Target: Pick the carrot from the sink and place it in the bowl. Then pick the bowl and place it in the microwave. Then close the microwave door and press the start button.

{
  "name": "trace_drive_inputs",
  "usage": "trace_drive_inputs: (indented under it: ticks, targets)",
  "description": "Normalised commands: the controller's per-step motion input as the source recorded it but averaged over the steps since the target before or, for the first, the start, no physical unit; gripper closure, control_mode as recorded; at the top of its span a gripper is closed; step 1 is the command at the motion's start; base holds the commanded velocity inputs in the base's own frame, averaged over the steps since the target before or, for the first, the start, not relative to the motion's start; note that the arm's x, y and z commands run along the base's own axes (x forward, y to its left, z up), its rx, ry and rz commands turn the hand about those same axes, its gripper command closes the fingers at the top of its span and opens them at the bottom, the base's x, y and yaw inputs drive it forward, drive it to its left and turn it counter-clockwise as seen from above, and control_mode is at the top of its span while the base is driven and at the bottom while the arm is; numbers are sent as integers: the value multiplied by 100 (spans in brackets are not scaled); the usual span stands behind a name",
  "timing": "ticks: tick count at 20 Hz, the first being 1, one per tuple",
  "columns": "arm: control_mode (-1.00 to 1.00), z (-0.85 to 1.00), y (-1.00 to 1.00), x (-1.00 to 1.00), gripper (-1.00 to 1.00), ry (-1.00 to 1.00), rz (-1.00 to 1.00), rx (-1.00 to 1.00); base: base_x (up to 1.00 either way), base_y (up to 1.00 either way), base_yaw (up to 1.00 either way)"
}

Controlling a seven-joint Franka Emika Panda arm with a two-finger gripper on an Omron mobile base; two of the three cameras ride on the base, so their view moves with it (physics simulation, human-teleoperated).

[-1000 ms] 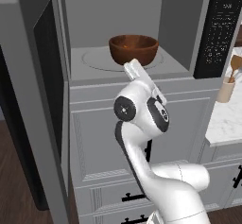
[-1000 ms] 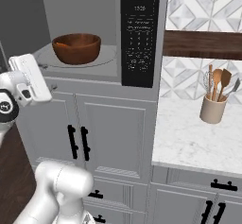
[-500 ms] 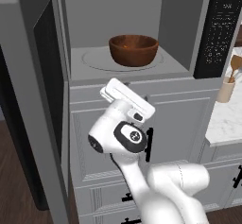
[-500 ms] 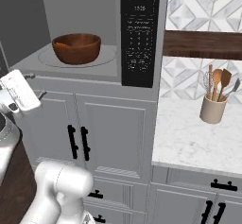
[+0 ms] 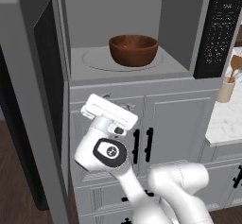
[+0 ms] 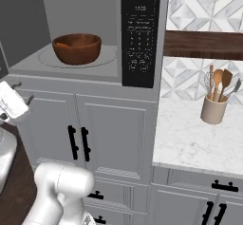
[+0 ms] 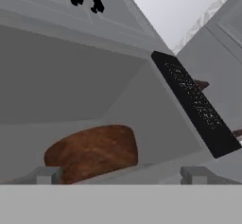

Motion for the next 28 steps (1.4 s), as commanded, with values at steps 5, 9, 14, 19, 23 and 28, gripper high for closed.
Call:
trace_drive_inputs:
  ticks: [5,9,14,19,23,28]
  targets:
    - [-100,-46,86,-14,-100,-11,0,-6,0,0,0]
    - [-100,-35,96,-11,-100,-8,0,-2,0,0,0]
    - [-100,-9,100,0,-100,-9,0,0,0,0,0]
    - [-100,12,99,-6,-100,-14,-2,0,0,0,0]
    - [-100,52,68,-26,-100,-23,-9,0,0,0,0]
    - [-100,19,4,-43,-100,-17,-9,7,0,0,0]
